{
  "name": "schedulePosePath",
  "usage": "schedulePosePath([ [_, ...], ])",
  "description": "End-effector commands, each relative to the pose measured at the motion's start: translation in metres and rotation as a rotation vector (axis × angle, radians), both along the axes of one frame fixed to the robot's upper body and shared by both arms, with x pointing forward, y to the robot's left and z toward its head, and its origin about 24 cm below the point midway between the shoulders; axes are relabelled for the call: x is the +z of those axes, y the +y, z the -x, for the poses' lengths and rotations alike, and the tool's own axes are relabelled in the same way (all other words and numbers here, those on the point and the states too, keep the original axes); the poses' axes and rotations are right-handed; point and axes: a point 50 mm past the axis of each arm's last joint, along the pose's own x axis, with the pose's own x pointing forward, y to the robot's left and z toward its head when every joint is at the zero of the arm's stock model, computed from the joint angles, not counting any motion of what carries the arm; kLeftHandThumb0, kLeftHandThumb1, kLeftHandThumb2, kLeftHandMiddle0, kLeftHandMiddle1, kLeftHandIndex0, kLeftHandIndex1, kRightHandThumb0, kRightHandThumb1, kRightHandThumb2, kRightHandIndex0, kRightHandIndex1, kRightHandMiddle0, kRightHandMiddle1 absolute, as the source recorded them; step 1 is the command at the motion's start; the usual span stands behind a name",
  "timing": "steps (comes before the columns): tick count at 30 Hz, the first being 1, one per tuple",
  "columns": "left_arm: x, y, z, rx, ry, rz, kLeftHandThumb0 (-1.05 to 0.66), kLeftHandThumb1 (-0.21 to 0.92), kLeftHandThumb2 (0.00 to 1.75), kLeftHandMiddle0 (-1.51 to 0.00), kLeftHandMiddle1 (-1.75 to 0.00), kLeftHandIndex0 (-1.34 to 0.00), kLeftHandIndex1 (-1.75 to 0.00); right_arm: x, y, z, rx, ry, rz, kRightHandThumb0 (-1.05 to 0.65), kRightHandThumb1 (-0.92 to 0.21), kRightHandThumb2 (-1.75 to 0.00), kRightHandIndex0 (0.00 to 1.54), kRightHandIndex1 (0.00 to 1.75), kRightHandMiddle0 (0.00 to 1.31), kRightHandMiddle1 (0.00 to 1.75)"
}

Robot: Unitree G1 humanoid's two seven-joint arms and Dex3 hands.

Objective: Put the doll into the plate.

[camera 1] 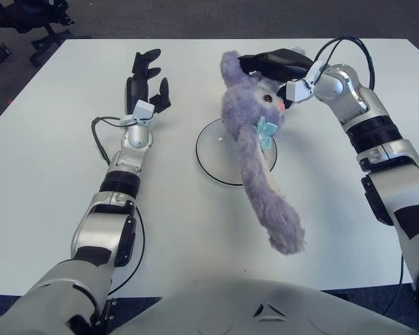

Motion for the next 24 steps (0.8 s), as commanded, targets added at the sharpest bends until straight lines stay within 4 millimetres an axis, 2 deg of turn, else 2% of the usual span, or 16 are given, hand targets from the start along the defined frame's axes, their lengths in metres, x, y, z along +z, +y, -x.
schedulePosePath([
  [1, -0.003, -0.001, 0.002, 0.000, 0.011, -0.010, -0.63, 0.92, 0.85, -0.39, -0.75, -0.18, -0.85, 0.000, 0.001, 0.003, 0.005, 0.001, 0.006, 0.41, -0.50, -1.07, 0.46, 1.75, 0.54, 1.75],
  [6, -0.004, -0.001, 0.002, -0.003, 0.019, -0.013, -0.63, 0.92, 0.85, -0.38, -0.76, -0.18, -0.85, 0.002, 0.003, 0.009, 0.020, -0.004, 0.011, 0.41, -0.52, -1.05, 0.45, 1.75, 0.53, 1.75],
  [16, -0.008, 0.001, 0.001, -0.012, 0.059, -0.026, -0.63, 0.92, 0.86, -0.38, -0.77, -0.18, -0.84, 0.008, 0.008, 0.037, 0.104, -0.025, 0.039, 0.40, -0.53, -1.03, 0.44, 1.75, 0.60, 1.75],
  [24, -0.010, 0.002, 0.001, -0.021, 0.073, -0.040, -0.63, 0.92, 0.87, -0.37, -0.78, -0.19, -0.84, 0.006, 0.010, 0.046, 0.146, 0.010, 0.056, 0.40, -0.53, -1.03, 0.44, 1.75, 0.62, 1.75],
])
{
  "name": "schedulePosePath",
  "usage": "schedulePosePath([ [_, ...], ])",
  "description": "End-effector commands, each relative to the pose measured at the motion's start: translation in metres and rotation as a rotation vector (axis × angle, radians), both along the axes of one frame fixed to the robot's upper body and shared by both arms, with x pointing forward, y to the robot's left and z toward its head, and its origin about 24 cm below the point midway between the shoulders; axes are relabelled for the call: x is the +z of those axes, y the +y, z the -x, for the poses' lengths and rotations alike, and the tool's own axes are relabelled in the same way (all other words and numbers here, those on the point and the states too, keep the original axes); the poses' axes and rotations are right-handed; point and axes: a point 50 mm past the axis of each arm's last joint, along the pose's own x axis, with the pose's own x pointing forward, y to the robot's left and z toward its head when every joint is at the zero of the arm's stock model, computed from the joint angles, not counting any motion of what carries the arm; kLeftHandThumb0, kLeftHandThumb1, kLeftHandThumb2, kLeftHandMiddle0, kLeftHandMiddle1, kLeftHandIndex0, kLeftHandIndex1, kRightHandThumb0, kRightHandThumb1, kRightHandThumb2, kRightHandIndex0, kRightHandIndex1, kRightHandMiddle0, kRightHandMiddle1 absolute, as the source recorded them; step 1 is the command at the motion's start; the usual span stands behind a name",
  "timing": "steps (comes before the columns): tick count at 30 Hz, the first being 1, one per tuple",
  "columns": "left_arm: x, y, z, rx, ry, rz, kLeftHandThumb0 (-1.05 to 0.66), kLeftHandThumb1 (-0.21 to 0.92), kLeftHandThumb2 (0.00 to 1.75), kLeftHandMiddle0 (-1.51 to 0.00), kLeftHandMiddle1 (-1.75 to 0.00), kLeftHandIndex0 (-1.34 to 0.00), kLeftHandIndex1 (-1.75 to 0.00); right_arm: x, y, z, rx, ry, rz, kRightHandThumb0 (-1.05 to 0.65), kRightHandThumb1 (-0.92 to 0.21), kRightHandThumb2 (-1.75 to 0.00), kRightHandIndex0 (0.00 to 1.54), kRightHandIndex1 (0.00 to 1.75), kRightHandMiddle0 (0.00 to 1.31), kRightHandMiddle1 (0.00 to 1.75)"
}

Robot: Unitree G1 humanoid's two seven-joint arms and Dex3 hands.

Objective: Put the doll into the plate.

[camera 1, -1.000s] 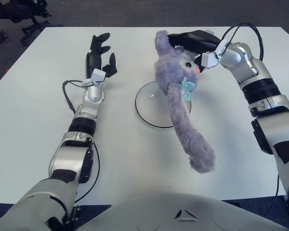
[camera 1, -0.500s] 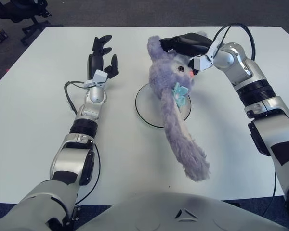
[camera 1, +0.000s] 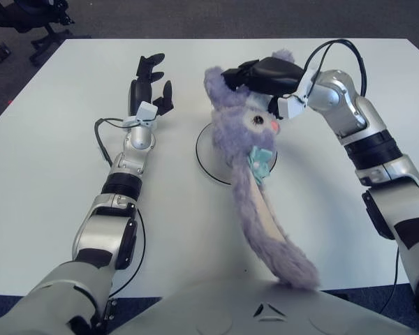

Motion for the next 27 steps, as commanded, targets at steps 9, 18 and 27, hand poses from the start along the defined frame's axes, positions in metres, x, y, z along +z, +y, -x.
schedulePosePath([
  [9, -0.006, 0.004, 0.001, -0.001, 0.030, -0.027, -0.63, 0.92, 0.88, -0.37, -0.79, -0.20, -0.82, 0.003, 0.001, 0.018, 0.050, -0.138, 0.103, 0.40, -0.52, -1.02, 0.48, 1.70, 0.63, 1.75],
  [18, -0.007, 0.002, 0.001, -0.006, 0.033, -0.029, -0.64, 0.92, 0.88, -0.37, -0.79, -0.20, -0.81, 0.003, -0.001, 0.020, 0.058, -0.173, 0.145, 0.40, -0.55, -0.93, 0.51, 1.63, 0.58, 1.75],
  [27, -0.008, 0.002, 0.002, -0.007, 0.035, -0.030, -0.64, 0.92, 0.88, -0.37, -0.79, -0.20, -0.81, 0.003, -0.002, 0.021, 0.056, -0.171, 0.154, 0.01, -0.44, -1.04, 0.56, 1.67, 0.53, 1.44],
])
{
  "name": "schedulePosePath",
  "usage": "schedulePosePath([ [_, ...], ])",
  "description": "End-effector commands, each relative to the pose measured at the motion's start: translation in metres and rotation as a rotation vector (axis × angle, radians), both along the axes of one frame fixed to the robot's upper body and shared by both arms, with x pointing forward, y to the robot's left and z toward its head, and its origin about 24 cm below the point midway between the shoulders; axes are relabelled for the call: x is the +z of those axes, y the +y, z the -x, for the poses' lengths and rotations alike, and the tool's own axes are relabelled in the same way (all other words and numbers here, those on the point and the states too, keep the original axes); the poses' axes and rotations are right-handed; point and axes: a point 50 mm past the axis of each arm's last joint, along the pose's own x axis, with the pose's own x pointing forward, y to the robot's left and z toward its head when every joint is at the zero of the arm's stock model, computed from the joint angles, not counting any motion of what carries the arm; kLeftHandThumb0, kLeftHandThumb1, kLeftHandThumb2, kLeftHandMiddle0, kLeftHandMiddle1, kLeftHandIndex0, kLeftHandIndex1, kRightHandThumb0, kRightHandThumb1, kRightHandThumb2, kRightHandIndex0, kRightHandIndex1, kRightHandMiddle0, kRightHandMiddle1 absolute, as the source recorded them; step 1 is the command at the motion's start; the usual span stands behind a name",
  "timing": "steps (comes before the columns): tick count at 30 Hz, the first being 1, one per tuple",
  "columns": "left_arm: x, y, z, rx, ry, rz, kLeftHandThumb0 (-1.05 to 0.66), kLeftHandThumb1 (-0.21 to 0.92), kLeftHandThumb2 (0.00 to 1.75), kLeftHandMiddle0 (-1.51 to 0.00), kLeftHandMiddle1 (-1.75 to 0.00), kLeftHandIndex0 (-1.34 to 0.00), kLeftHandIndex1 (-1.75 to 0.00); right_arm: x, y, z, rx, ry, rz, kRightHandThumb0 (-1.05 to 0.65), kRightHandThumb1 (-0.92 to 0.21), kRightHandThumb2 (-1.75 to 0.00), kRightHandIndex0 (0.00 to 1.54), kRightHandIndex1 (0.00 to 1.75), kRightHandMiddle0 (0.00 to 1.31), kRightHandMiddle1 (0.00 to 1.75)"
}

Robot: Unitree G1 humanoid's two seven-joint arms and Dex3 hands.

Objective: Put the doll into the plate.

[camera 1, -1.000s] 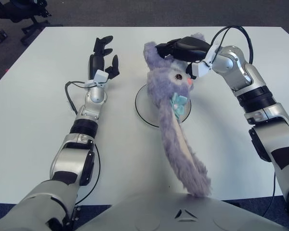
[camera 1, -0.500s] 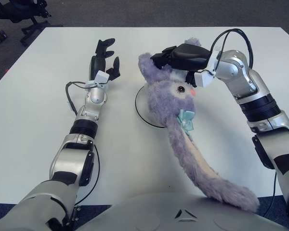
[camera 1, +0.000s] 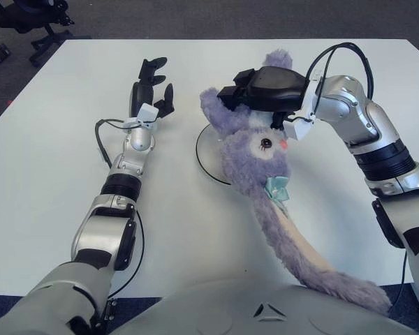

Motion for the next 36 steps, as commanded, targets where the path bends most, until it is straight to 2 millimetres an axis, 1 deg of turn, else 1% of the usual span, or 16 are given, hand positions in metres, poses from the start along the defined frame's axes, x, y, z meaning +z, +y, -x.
schedulePosePath([
  [1, -0.004, 0.002, 0.001, 0.000, 0.018, -0.017, -0.64, 0.92, 0.88, -0.37, -0.79, -0.20, -0.80, 0.003, -0.002, 0.002, 0.002, -0.018, 0.008, 0.01, -0.44, -1.04, 0.56, 1.67, 0.53, 1.44],
  [3, -0.004, 0.002, 0.001, 0.000, 0.019, -0.018, -0.64, 0.92, 0.88, -0.37, -0.79, -0.20, -0.80, 0.001, -0.005, 0.003, -0.003, -0.018, 0.010, 0.00, -0.44, -1.04, 0.56, 1.67, 0.53, 1.43],
  [4, -0.005, 0.002, 0.001, -0.001, 0.019, -0.019, -0.64, 0.92, 0.88, -0.37, -0.78, -0.21, -0.80, 0.000, -0.007, 0.004, -0.007, -0.019, 0.012, 0.00, -0.61, -0.75, 0.56, 1.57, 0.49, 1.38],
  [5, -0.005, 0.001, 0.001, -0.001, 0.020, -0.020, -0.64, 0.92, 0.88, -0.37, -0.78, -0.21, -0.80, -0.001, -0.009, 0.004, -0.013, -0.023, 0.020, 0.00, -0.72, -0.56, 0.58, 1.50, 0.46, 1.34],
  [7, -0.005, 0.001, 0.001, -0.001, 0.020, -0.020, -0.64, 0.92, 0.88, -0.37, -0.78, -0.21, -0.80, -0.002, -0.012, 0.005, -0.022, -0.035, 0.041, 0.00, -0.82, -0.41, 0.58, 1.44, 0.40, 1.34],
  [11, -0.005, 0.001, 0.002, -0.001, 0.021, -0.022, -0.64, 0.92, 0.88, -0.37, -0.77, -0.21, -0.80, -0.002, -0.013, 0.007, -0.031, -0.065, 0.099, 0.00, -0.90, -0.33, 0.54, 1.42, 0.28, 1.42],
  [16, -0.006, 0.001, 0.002, -0.001, 0.022, -0.023, -0.64, 0.92, 0.88, -0.37, -0.76, -0.21, -0.80, -0.001, -0.015, 0.007, -0.032, -0.058, 0.133, 0.00, -0.92, -0.32, 0.53, 1.42, 0.25, 1.45],
  [17, -0.006, 0.001, 0.002, -0.001, 0.023, -0.024, -0.64, 0.92, 0.88, -0.38, -0.74, -0.21, -0.80, -0.001, -0.016, 0.007, -0.032, -0.049, 0.155, -0.07, -0.91, -0.29, 0.46, 1.11, 0.27, 1.14],
  [18, -0.006, 0.000, 0.002, -0.001, 0.024, -0.025, -0.64, 0.92, 0.88, -0.39, -0.72, -0.21, -0.80, 0.000, -0.017, 0.008, -0.032, -0.043, 0.170, -0.12, -0.91, -0.25, 0.46, 0.81, 0.34, 0.85],
  [19, -0.006, 0.000, 0.002, -0.001, 0.024, -0.026, -0.64, 0.92, 0.88, -0.39, -0.72, -0.21, -0.80, 0.001, -0.019, 0.008, -0.033, -0.034, 0.180, -0.13, -0.91, -0.23, 0.47, 0.68, 0.37, 0.73],
  [21, -0.006, 0.000, 0.002, -0.002, 0.025, -0.027, -0.64, 0.92, 0.88, -0.39, -0.70, -0.22, -0.79, 0.003, -0.020, 0.008, -0.038, -0.020, 0.188, -0.18, -0.92, -0.20, 0.47, 0.32, 0.44, 0.42],
  [23, -0.006, 0.000, 0.002, -0.002, 0.026, -0.028, -0.64, 0.92, 0.88, -0.39, -0.70, -0.22, -0.79, 0.005, -0.022, 0.008, -0.051, 0.000, 0.199, -0.21, -0.92, -0.18, 0.43, 0.18, 0.44, 0.30],
  [26, -0.006, 0.000, 0.002, -0.001, 0.026, -0.028, -0.65, 0.92, 0.87, -0.40, -0.69, -0.22, -0.79, 0.006, -0.022, 0.009, -0.057, 0.012, 0.205, -0.23, -0.92, -0.18, 0.38, 0.07, 0.43, 0.21],
  [30, -0.006, 0.000, 0.002, -0.001, 0.027, -0.030, -0.65, 0.92, 0.87, -0.40, -0.68, -0.22, -0.79, 0.007, -0.023, 0.009, -0.072, 0.025, 0.206, -0.24, -0.92, -0.17, 0.37, 0.02, 0.43, 0.17],
  [33, -0.007, -0.001, 0.002, 0.000, 0.029, -0.034, -0.65, 0.92, 0.87, -0.40, -0.67, -0.22, -0.79, 0.010, -0.025, 0.010, -0.096, 0.040, 0.197, -0.20, -0.92, -0.18, 0.25, 0.01, 0.32, 0.10],
  [36, -0.007, -0.001, 0.002, -0.001, 0.030, -0.034, -0.65, 0.92, 0.87, -0.40, -0.67, -0.22, -0.79, 0.011, -0.025, 0.011, -0.102, 0.046, 0.183, -0.18, -0.92, -0.19, 0.21, 0.00, 0.28, 0.07],
])
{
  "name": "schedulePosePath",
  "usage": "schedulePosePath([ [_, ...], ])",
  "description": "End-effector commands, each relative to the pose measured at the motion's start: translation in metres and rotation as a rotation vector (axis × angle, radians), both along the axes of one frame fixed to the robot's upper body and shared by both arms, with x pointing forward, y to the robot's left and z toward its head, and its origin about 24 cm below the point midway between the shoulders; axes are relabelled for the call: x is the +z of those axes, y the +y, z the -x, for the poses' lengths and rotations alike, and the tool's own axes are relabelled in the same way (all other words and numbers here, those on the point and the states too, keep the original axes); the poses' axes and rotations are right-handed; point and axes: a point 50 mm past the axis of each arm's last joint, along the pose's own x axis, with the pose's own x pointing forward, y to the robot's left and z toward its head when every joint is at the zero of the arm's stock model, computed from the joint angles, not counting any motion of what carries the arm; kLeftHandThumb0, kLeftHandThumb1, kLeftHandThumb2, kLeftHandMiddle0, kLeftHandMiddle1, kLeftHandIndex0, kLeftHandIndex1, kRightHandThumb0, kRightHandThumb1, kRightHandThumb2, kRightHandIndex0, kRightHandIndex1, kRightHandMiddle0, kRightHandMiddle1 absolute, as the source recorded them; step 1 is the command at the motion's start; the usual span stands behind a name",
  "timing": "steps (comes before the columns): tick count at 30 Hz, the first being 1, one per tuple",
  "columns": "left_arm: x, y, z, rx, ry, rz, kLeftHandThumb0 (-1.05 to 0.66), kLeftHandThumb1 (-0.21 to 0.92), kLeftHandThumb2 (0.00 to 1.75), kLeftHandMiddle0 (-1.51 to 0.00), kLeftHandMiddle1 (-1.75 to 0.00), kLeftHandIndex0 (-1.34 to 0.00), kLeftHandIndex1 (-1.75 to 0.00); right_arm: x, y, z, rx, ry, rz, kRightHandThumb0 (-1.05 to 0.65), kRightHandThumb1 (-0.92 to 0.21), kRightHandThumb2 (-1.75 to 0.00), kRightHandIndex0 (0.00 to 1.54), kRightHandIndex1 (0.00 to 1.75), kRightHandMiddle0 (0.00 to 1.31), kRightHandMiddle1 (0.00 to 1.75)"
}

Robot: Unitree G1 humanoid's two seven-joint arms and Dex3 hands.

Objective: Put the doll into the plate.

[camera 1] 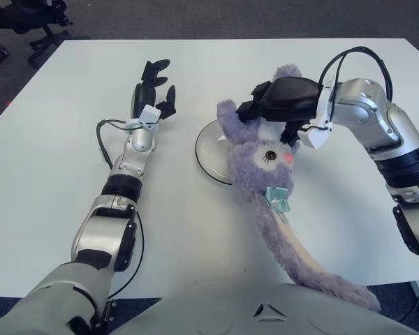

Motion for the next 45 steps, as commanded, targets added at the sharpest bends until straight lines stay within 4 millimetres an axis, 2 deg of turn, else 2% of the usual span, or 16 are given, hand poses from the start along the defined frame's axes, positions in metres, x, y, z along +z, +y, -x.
schedulePosePath([
  [1, -0.005, 0.002, 0.002, 0.007, 0.018, -0.011, -0.65, 0.92, 0.87, -0.40, -0.66, -0.22, -0.79, 0.011, -0.004, 0.002, -0.017, -0.013, -0.029, -0.16, -0.92, -0.19, 0.19, 0.00, 0.26, 0.05],
  [8, -0.005, 0.000, 0.002, 0.006, 0.020, -0.013, -0.65, 0.92, 0.87, -0.40, -0.65, -0.22, -0.78, 0.015, -0.006, 0.002, -0.053, 0.001, -0.094, -0.11, -0.91, -0.22, 0.06, 0.00, 0.18, 0.01],
  [11, -0.005, 0.000, 0.002, 0.006, 0.021, -0.015, -0.65, 0.92, 0.86, -0.40, -0.64, -0.22, -0.78, 0.016, -0.007, 0.002, -0.045, -0.009, -0.135, -0.10, -0.83, -0.39, 0.03, 0.00, 0.16, 0.00],
  [16, -0.005, -0.001, 0.002, 0.006, 0.022, -0.016, -0.66, 0.92, 0.86, -0.40, -0.63, -0.22, -0.78, 0.016, -0.008, 0.003, -0.032, -0.020, -0.168, -0.09, -0.77, -0.50, 0.02, 0.00, 0.15, 0.00],
  [20, -0.005, -0.001, 0.002, 0.006, 0.022, -0.016, -0.66, 0.92, 0.86, -0.40, -0.63, -0.22, -0.78, 0.016, -0.008, 0.003, -0.031, -0.021, -0.169, -0.09, -0.76, -0.52, 0.01, 0.00, 0.15, 0.00],
  [23, -0.006, -0.003, 0.002, 0.000, 0.027, -0.027, -0.66, 0.92, 0.85, -0.41, -0.60, -0.22, -0.76, 0.018, -0.013, 0.005, 0.030, -0.020, -0.297, -0.08, -0.76, -0.54, 0.00, 0.00, 0.14, 0.00],
  [27, -0.007, -0.005, 0.002, -0.003, 0.029, -0.030, -0.66, 0.92, 0.85, -0.42, -0.57, -0.22, -0.76, 0.018, -0.015, 0.004, 0.048, -0.022, -0.323, -0.09, -0.75, -0.54, 0.00, 0.00, 0.14, 0.00],
  [36, -0.007, -0.006, 0.003, -0.008, 0.032, -0.033, -0.66, 0.92, 0.85, -0.42, -0.55, -0.21, -0.75, 0.018, -0.017, 0.003, 0.056, -0.027, -0.324, -0.15, -0.79, -0.46, 0.00, 0.00, 0.13, 0.00],
  [38, -0.007, -0.007, 0.003, -0.012, 0.035, -0.034, -0.65, 0.92, 0.85, -0.42, -0.55, -0.21, -0.75, 0.018, -0.018, 0.003, 0.054, -0.040, -0.315, -0.22, -0.85, -0.30, 0.00, 0.00, 0.13, 0.00],
  [40, -0.008, -0.008, 0.003, -0.014, 0.036, -0.034, -0.65, 0.92, 0.84, -0.41, -0.54, -0.21, -0.75, 0.018, -0.018, 0.003, 0.053, -0.055, -0.310, -0.25, -0.88, -0.22, 0.00, 0.00, 0.12, 0.00],
  [45, -0.009, -0.011, 0.003, -0.025, 0.042, -0.021, -0.63, 0.92, 0.83, -0.42, -0.49, -0.21, -0.75, 0.023, -0.013, 0.001, 0.046, -0.120, -0.332, -0.37, -0.92, -0.11, 0.00, 0.00, 0.11, 0.00],
])
